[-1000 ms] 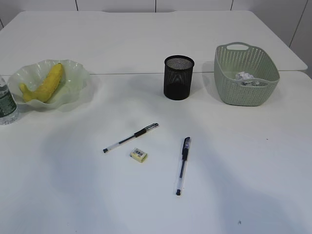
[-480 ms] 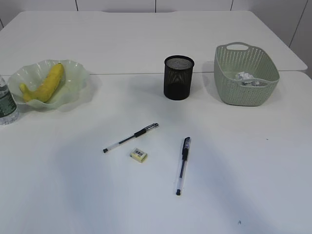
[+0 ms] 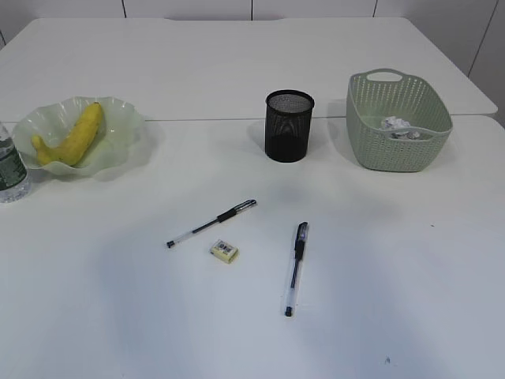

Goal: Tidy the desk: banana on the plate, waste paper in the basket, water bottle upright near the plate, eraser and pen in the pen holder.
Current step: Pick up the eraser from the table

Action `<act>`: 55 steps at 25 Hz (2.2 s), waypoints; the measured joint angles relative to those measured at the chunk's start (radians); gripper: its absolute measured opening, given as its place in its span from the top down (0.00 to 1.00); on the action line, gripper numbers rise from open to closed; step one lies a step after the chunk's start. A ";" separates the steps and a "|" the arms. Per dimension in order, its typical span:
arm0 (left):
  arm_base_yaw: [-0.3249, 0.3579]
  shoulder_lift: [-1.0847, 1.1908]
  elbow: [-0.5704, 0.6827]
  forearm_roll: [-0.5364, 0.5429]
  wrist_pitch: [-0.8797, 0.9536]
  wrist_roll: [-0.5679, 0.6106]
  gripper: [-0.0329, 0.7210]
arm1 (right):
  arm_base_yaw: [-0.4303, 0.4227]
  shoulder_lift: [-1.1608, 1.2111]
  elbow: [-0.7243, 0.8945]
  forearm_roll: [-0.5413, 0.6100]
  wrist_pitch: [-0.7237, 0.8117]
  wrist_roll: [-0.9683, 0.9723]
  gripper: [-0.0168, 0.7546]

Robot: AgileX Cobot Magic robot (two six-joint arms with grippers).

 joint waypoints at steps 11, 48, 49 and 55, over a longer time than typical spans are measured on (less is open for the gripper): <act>0.000 -0.069 0.000 0.000 0.001 -0.005 0.32 | 0.000 -0.115 0.461 -0.062 0.000 0.007 0.22; -0.073 -0.121 0.000 0.313 -0.232 -0.100 0.37 | 0.000 0.140 0.704 0.430 -0.147 -0.044 0.22; -0.073 -0.121 0.000 0.315 -0.236 -0.103 0.37 | 0.000 0.165 0.704 0.454 -0.142 -0.070 0.22; -0.073 -0.121 0.000 0.322 -0.238 -0.110 0.37 | 0.000 0.280 0.704 0.564 -0.132 -0.207 0.22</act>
